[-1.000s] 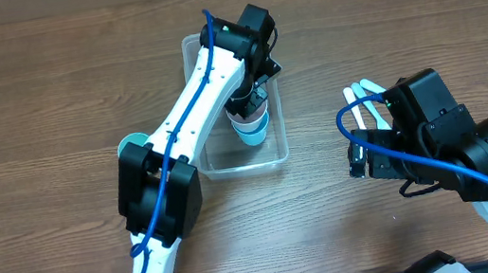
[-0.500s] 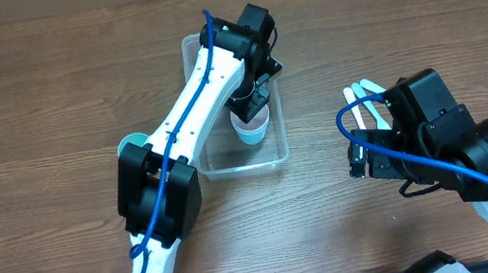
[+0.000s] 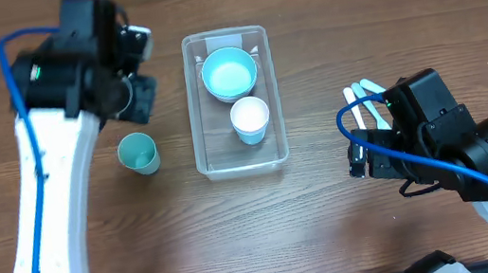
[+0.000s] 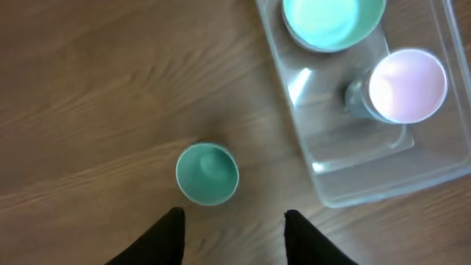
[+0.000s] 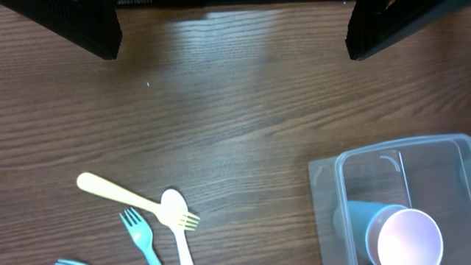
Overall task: Pack container
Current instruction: 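Grasp the mint green cup with the left gripper, then stack the mint cup onto the cups in the container, release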
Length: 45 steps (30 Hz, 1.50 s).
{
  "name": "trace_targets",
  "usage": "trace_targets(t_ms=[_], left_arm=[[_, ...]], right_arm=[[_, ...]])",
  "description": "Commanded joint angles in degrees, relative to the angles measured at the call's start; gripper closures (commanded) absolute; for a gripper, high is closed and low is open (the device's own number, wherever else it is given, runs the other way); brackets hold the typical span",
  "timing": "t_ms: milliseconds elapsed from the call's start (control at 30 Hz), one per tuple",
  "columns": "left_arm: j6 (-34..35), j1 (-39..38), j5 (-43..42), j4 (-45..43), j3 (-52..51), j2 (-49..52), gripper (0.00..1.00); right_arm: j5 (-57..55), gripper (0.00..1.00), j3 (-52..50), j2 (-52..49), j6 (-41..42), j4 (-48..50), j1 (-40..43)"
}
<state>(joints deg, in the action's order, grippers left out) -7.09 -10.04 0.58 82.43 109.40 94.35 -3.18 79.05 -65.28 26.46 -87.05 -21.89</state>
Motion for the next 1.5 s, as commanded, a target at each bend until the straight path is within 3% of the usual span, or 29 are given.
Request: trace_targets(t_ms=[0, 100, 167, 333, 433, 767, 833, 900, 933, 967, 1167, 1267, 1367, 1467], left_arm=[[0.42, 7.69, -4.52, -9.09, -22.6, -13.46, 0.49], [-0.22, 13.66, -8.28, -19.52, -36.68, -18.4, 0.36], [-1.44, 15.72, -9.86, -23.54, -41.18, -17.57, 0.33], [-3.19, 16.02, -10.08, -24.33, -41.92, -9.77, 0.34], [-2.75, 16.04, -5.99, -24.85, -41.92, -3.93, 0.39], [-0.55, 16.06, -5.05, -31.78, -41.97, 3.45, 0.44], [-0.48, 16.06, -5.05, -33.07, -41.97, 5.66, 0.5], [-0.09, 16.06, -5.05, -34.07, -41.97, 6.62, 0.69], [0.02, 16.06, -5.07, -34.53, -41.94, 6.62, 0.86], [0.09, 16.06, -5.09, -34.58, -41.62, 6.58, 0.96], [0.11, 15.85, -5.09, -23.08, -24.98, 6.36, 0.96], [1.18, 14.05, -5.42, -15.87, -9.42, 6.36, 0.96], [0.85, 7.82, -5.51, -14.32, 0.94, 6.36, 0.96], [0.72, -4.39, -4.46, -17.86, 4.7, 6.64, 0.96]], right_arm=[[-0.11, 0.0, 0.13, -0.02, -0.35, -0.04, -0.22], [-0.11, 0.0, 0.13, 0.0, -0.35, -0.02, -0.22], [-0.11, 0.0, 0.13, 0.0, -0.35, -0.04, -0.22], [-0.11, 0.0, 0.13, 0.0, -0.35, -0.04, -0.22], [-0.11, 0.0, 0.13, 0.0, -0.35, -0.04, -0.22], [-0.11, 0.0, 0.13, 0.0, -0.35, -0.04, -0.22], [-0.11, 0.0, 0.13, -0.02, -0.35, -0.04, -0.22], [-0.11, 0.0, 0.13, -0.02, -0.35, -0.02, -0.22], [-0.11, 0.0, 0.13, 0.0, -0.35, -0.02, -0.22], [-0.11, 0.0, 0.13, -0.02, -0.35, -0.02, -0.22], [-0.11, 0.0, 0.13, -0.02, -0.35, -0.04, -0.22], [-0.11, 0.0, 0.13, 0.0, -0.35, -0.02, -0.22], [-0.11, 0.0, 0.13, 0.0, -0.35, -0.02, -0.22], [-0.11, 0.0, 0.13, -0.02, -0.35, -0.04, -0.22]])
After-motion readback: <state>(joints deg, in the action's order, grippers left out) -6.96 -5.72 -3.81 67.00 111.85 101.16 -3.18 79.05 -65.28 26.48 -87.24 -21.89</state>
